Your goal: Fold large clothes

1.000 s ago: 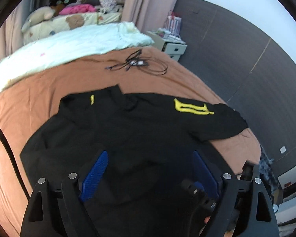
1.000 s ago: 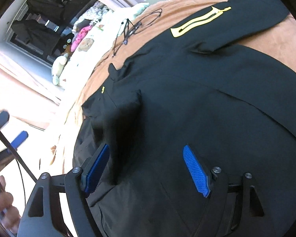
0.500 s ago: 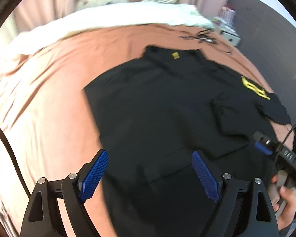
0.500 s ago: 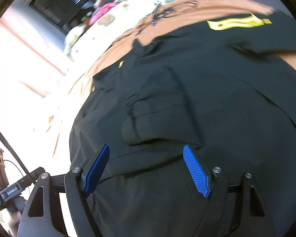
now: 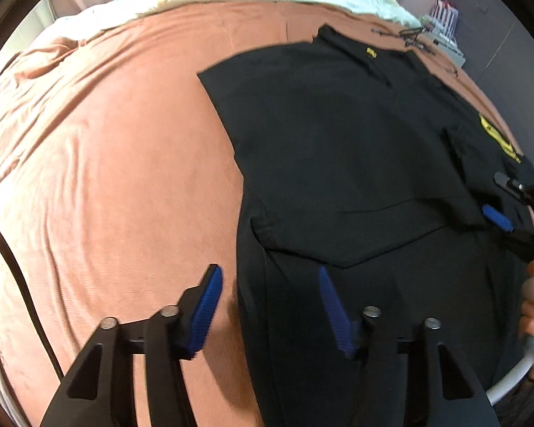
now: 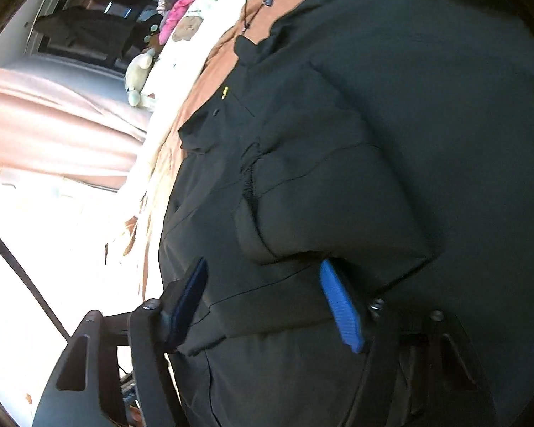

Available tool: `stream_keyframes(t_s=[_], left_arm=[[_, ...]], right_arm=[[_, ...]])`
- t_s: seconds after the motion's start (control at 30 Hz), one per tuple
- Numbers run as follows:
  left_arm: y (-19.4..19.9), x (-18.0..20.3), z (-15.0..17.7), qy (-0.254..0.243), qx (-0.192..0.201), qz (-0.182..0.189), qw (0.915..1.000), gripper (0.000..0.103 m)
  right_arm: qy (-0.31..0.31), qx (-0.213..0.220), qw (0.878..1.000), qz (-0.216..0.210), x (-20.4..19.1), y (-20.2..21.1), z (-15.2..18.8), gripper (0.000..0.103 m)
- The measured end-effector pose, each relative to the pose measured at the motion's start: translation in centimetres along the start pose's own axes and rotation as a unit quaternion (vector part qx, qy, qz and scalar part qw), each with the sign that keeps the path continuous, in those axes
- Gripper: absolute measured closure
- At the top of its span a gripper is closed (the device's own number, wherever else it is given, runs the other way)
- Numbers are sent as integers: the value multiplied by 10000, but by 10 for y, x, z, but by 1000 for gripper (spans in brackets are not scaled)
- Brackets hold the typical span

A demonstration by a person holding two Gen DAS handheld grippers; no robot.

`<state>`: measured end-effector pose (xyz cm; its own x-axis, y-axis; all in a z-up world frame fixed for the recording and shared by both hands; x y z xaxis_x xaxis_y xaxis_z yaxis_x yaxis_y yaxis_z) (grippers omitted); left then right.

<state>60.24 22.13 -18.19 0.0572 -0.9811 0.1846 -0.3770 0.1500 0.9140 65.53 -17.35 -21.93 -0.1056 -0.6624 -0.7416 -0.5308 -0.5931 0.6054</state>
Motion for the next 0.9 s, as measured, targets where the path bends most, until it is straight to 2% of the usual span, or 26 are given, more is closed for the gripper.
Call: stream_keyframes(t_s=[0.07, 0.23, 0.3, 0.33, 0.4, 0.5, 0.6, 0.7, 0.77, 0.83, 0.9], left_arm=[[-8, -1, 3, -24, -83, -68, 9999, 62], [-19, -3, 3, -67, -89, -180, 9998, 65], [-21, -4, 3, -65, -82, -229, 9997, 72], [-22, -5, 2, -50, -81, -256, 9996, 76], [-25, -6, 1, 2, -53, -228, 9997, 80], [-25, -8, 0, 35, -41, -225, 9997, 83], [-24, -7, 0, -21, -40, -269, 9996, 83], [-23, -9, 0, 14, -18, -276, 9996, 84], [-23, -11, 0, 59, -1, -258, 9997, 84], [-24, -12, 0, 106, 8, -232, 9997, 84], [-24, -13, 0, 159, 13, -211, 9996, 84]], right_arm=[[35, -11, 10000, 0, -2, -4, -3, 52], [179, -66, 9998, 76, -16, -28, 7, 53], [266, -53, 9996, 99, -17, -30, 11, 54], [294, -55, 9995, 116, -19, -33, 9, 66], [310, -87, 9995, 65, -19, -33, 4, 82], [315, 201, 9993, -57, -22, -20, -9, 83], [405, 486, 9980, 63, -24, 2, -25, 83], [597, 746, 9952, 216, -25, 26, -42, 76], [670, 873, 9934, 332, -23, 37, -47, 61], [734, 1078, 9899, 549, -17, 52, -55, 42], [765, 1137, 9881, 694, -10, 61, -58, 39]])
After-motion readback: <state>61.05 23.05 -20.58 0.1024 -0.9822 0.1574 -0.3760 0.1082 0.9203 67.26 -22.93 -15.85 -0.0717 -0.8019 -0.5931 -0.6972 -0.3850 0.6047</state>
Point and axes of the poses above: each gripper's, at about its wrist camera, not at the fingertips, and y roughly against the way its jaws point, x to its right, z to its underside, the point moved 1 cm from there along -y, roughly the way its jaws point, and after that the axes turned 5 degrees about z, right-handed, at the moved point
